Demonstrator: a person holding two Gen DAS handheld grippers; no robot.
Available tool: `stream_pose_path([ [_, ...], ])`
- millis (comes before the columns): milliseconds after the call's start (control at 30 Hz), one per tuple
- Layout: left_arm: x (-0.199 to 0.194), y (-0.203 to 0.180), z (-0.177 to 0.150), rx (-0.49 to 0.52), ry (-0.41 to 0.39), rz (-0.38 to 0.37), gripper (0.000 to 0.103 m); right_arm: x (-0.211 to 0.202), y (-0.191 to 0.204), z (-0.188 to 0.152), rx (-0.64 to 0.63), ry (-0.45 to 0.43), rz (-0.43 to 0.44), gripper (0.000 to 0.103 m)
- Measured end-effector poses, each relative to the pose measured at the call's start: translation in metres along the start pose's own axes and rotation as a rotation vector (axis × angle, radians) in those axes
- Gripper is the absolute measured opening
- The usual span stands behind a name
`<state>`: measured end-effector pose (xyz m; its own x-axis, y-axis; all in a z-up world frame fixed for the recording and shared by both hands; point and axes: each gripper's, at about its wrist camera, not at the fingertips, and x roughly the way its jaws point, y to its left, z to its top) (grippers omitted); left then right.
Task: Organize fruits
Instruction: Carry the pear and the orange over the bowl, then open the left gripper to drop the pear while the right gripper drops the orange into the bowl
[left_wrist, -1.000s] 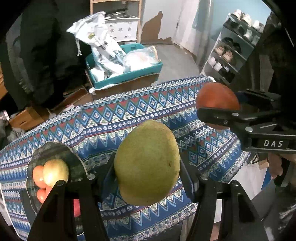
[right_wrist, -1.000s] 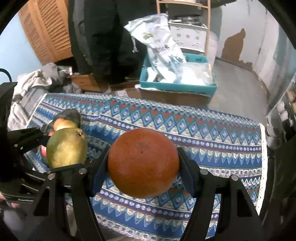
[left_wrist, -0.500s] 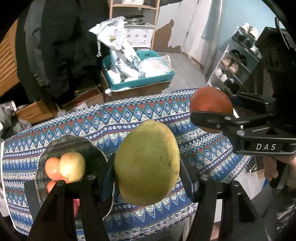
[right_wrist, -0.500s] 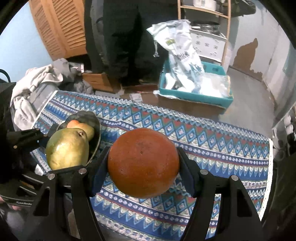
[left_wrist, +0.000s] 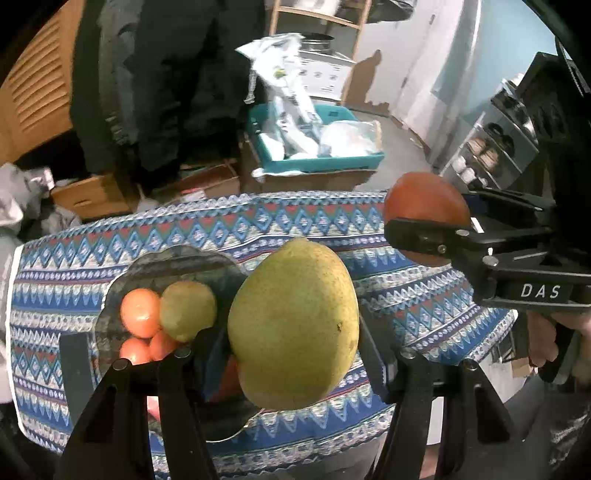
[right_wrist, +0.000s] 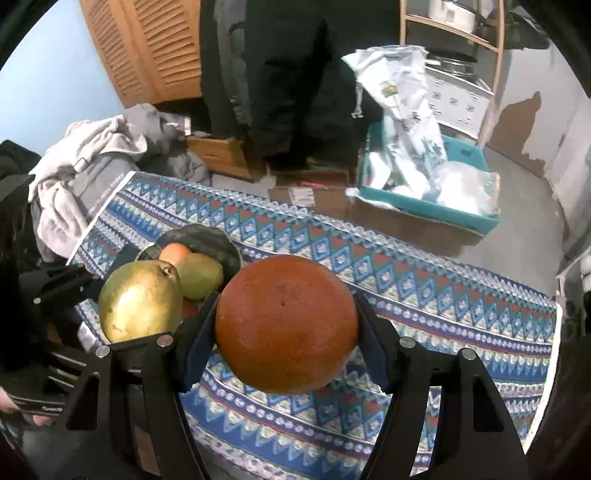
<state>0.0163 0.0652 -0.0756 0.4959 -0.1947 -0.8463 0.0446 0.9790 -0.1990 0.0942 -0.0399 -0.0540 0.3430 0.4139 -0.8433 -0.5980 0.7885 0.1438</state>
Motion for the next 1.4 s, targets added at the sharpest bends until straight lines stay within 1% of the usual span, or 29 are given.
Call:
stream_pose_path([
  [167, -0.001, 0.028, -0.008, -0.058, 0.007, 0.017, 0.064, 0.014, 0.019, 0.009, -0.013, 0.015, 0.027, 0.07],
  [433, 0.002, 0.064, -0.018, -0.119, 0.019, 0.052, 0.064, 0.04, 0.046, 0.019, -0.039, 0.057, 0.07, 0.07],
  [667, 0.012, 0.091, -0.026, -0.164, 0.041, 0.072, 0.064, 0.065, 0.065, 0.025, -0.063, 0.099, 0.086, 0.07],
  [833, 0.025, 0.11, -0.032, -0.198, 0.07, 0.08, 0.064, 0.083, 0.071, 0.026, -0.066, 0.13, 0.094, 0.07],
  [1200, 0.058, 0.13, -0.046, -0.255, 0.159, 0.08, 0.064, 0.111, 0.084, 0.022, -0.065, 0.191, 0.131, 0.07],
  [1333, 0.054, 0.13, -0.043, -0.257, 0.125, 0.07, 0.064, 0.117, 0.088, 0.021, -0.065, 0.206, 0.144, 0.07],
  [1400, 0.048, 0.128, -0.04, -0.252, 0.109, 0.067, 0.066, 0.121, 0.088, 0.02, -0.059, 0.214, 0.152, 0.07],
])
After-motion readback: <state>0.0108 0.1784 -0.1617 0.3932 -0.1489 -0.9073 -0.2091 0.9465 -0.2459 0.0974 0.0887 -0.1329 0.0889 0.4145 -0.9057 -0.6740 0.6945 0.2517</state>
